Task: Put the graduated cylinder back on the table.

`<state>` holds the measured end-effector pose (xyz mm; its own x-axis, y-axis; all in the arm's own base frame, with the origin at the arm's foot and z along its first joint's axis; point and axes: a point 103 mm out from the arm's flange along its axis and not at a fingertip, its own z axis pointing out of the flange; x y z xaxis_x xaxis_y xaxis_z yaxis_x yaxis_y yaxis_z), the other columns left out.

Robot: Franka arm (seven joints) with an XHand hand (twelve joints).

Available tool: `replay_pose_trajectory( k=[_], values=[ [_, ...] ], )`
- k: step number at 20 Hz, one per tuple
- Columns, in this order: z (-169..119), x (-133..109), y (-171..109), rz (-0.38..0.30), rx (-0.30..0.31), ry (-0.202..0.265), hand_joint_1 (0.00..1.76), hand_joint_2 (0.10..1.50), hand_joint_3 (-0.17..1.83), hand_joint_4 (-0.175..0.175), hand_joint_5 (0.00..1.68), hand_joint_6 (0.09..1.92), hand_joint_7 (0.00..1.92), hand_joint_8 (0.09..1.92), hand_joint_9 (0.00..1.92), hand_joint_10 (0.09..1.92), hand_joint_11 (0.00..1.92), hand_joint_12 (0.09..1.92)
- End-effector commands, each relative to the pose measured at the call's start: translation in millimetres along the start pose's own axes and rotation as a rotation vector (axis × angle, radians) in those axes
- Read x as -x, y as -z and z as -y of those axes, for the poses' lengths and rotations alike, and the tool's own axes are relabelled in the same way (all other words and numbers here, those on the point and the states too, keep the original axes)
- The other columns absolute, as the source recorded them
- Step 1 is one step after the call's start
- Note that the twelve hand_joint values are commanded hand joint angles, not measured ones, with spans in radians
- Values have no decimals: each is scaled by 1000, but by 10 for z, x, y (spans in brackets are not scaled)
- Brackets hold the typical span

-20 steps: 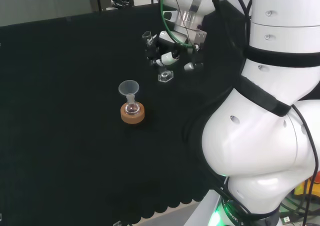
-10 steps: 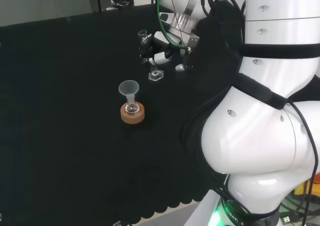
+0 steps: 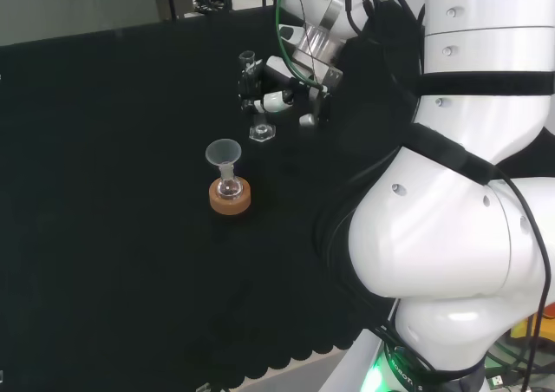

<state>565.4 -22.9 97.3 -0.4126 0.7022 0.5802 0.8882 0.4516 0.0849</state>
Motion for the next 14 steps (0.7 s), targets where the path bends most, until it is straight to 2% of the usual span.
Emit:
replay_pose_trajectory(
  k=[1,9,11,14],
  values=[
    [2,66,-55,-30,23,-14,1255,1128,1,-175,940,1055,968,1049,1419,87,1136,839],
    [-13,116,-121,-49,49,-29,1253,1133,2,-175,931,1069,959,1063,1413,87,1125,848],
    [-16,119,-142,-48,36,-28,1251,1137,2,-175,922,1083,948,1078,1405,87,1117,857],
    [11,159,-172,-104,19,-29,1244,1154,2,-175,890,1131,913,1128,1374,87,1075,904]
  ],
)
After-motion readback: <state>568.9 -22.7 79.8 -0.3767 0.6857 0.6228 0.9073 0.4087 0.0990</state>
